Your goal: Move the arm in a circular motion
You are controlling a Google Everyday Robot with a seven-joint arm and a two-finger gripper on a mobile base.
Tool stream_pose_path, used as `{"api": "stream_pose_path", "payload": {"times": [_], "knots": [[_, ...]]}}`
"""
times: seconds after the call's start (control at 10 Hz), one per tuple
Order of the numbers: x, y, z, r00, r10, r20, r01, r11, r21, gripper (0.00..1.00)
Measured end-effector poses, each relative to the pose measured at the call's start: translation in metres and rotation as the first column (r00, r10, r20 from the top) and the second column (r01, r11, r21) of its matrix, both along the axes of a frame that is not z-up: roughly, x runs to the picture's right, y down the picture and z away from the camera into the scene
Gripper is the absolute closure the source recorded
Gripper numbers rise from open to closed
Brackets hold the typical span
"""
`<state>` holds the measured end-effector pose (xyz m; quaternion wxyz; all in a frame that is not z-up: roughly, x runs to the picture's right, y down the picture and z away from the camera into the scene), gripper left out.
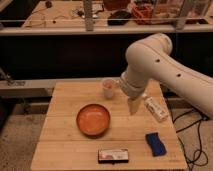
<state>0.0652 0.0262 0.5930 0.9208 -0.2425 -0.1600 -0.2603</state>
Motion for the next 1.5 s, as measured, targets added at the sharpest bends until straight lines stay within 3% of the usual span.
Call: {"api": "stream_pose_path", "payload": {"times": [0.3,0.4,0.6,1.0,1.2,1.5], "knots": [[-0.017,-0.051,0.027,0.998,-0.063,0.007,0.063,0.9963,0.059,0.2],[-0.014,-0.058,0.034,0.998,-0.066,-0.002,0.066,0.9959,0.062,0.2],[0.012,-0.07,0.073,0.997,-0.053,-0.048,0.054,0.9979,0.035,0.2],[0.108,-0.053,0.169,0.988,0.034,-0.147,-0.042,0.998,-0.047,0.2],[0.146,-0.038,0.196,0.977,0.07,-0.2,-0.09,0.9921,-0.088,0.2],[0.172,-0.011,0.197,0.959,0.102,-0.264,-0.14,0.9821,-0.127,0.2]]}}
